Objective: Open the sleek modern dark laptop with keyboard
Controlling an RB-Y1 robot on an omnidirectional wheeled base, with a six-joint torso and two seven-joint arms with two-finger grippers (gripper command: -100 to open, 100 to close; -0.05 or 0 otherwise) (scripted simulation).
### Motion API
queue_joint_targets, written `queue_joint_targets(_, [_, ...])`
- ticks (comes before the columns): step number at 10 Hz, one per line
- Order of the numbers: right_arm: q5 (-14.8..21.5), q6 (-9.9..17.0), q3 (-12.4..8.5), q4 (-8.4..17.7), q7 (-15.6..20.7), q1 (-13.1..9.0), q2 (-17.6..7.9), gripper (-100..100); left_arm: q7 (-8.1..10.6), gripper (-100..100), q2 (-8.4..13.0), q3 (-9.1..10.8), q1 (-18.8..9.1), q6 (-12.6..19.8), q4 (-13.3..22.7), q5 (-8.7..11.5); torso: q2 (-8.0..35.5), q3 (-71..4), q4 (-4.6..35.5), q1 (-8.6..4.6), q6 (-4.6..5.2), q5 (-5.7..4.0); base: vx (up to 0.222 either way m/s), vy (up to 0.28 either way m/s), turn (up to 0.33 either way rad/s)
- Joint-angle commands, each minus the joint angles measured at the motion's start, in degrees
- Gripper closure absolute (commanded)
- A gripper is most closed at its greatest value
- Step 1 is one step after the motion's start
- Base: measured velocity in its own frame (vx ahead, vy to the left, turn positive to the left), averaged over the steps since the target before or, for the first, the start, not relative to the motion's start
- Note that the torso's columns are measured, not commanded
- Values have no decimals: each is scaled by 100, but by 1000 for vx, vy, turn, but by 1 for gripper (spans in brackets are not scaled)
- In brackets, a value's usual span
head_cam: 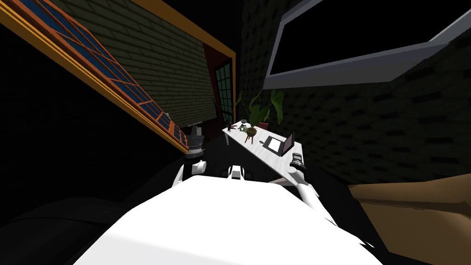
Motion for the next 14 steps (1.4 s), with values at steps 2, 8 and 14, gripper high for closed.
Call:
queue_joint_targets(2, [-251,-76,684,-88,440,-310,287,100,0,0,0,-1,-1,0,0,0,4,1,0,8,-8,0,32,-56,-314])
queue_joint_targets(8, [-440,-68,1433,-249,1088,-512,565,100,0,0,0,0,0,0,0,0,-5,-4,-2,-2,-4,-3,39,-39,-273])
queue_joint_targets(14, [-817,-53,2334,-570,1940,-917,1094,100,0,0,0,0,0,0,0,0,-5,-3,0,13,-4,3,49,-39,-321])
